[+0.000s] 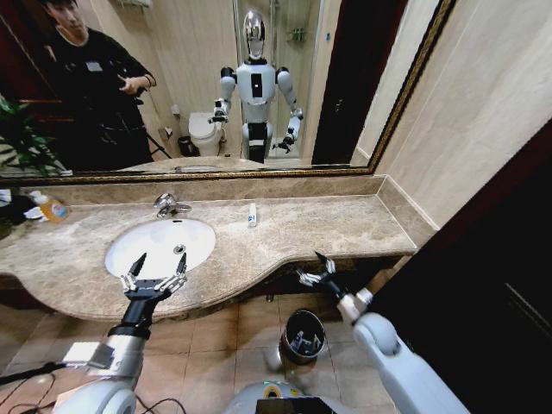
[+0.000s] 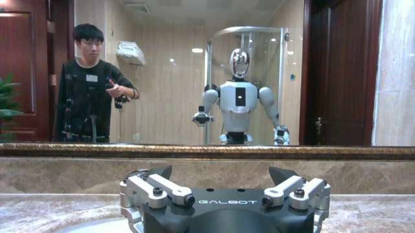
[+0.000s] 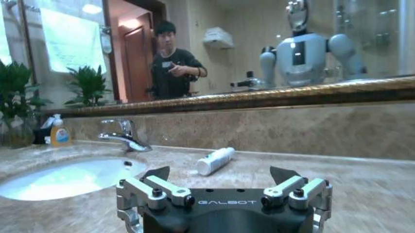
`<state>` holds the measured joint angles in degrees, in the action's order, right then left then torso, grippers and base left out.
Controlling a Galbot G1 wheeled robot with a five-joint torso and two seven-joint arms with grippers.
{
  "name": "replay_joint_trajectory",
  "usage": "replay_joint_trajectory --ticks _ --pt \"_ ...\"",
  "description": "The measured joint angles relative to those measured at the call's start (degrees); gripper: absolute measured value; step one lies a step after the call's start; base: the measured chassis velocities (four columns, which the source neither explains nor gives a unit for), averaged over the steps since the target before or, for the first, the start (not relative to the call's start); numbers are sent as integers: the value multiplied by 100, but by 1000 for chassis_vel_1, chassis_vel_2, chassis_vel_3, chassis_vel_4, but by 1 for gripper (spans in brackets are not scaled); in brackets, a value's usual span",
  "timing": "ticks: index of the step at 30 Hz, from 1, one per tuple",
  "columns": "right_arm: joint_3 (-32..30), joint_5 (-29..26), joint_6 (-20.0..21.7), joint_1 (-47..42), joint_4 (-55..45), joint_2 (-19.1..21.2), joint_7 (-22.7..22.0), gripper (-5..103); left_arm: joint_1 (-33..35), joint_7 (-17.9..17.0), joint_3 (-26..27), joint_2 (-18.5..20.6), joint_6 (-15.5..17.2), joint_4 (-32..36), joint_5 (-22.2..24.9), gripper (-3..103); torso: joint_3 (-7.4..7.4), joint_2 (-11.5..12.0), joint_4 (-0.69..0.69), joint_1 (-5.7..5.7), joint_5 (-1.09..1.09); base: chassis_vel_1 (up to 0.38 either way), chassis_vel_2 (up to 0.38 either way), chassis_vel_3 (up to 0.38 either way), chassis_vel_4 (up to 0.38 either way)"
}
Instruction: Pick up the trash from the sink and place it in the trash bin.
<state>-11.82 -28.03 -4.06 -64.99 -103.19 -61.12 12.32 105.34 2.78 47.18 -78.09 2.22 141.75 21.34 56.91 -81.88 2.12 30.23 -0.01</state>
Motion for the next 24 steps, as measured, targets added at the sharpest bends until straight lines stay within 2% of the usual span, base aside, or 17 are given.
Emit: replay_joint_trajectory --ticks 1,4,6,7,9,15,18,19,23,24 --pt "0 0 0 0 0 0 0 100 0 0 0 0 0 0 0 100 0 0 0 0 0 0 0 0 0" --pt "536 -36 128 781 531 -49 -143 100 0 3 -1 0 0 0 0 100 0 0 0 1 -1 0 0 0 0" --pt "1009 -230 397 1342 826 -131 -398 100 0 2 -1 1 0 0 0 100 1 1 -1 1 1 0 0 0 0" --pt "1009 -230 397 1342 826 -131 -398 100 0 2 -1 1 0 0 0 100 1 1 -1 1 1 0 0 0 0" --pt "1559 -489 634 2003 1078 -215 -718 100 0 1 0 0 0 0 0 100 0 0 0 0 0 0 0 0 0" --pt "2214 -732 826 2804 1469 -394 -1027 100 0 2 0 0 0 -1 0 100 0 0 -1 1 -1 0 0 0 0" --pt "2640 -881 912 3300 1902 -689 -1350 100 0 2 -1 0 0 0 0 100 0 1 0 1 0 0 0 0 0" --pt "2640 -881 912 3300 1902 -689 -1350 100 0 2 -1 0 0 0 0 100 0 1 0 1 0 0 0 0 0" --pt "2949 -864 913 3769 2611 -1199 -1693 100 0 1 0 0 0 0 0 100 0 1 -1 1 -1 0 0 0 0" --pt "2949 -864 913 3769 2611 -1199 -1693 100 0 1 0 0 0 0 0 100 0 1 -1 1 -1 0 0 0 0"
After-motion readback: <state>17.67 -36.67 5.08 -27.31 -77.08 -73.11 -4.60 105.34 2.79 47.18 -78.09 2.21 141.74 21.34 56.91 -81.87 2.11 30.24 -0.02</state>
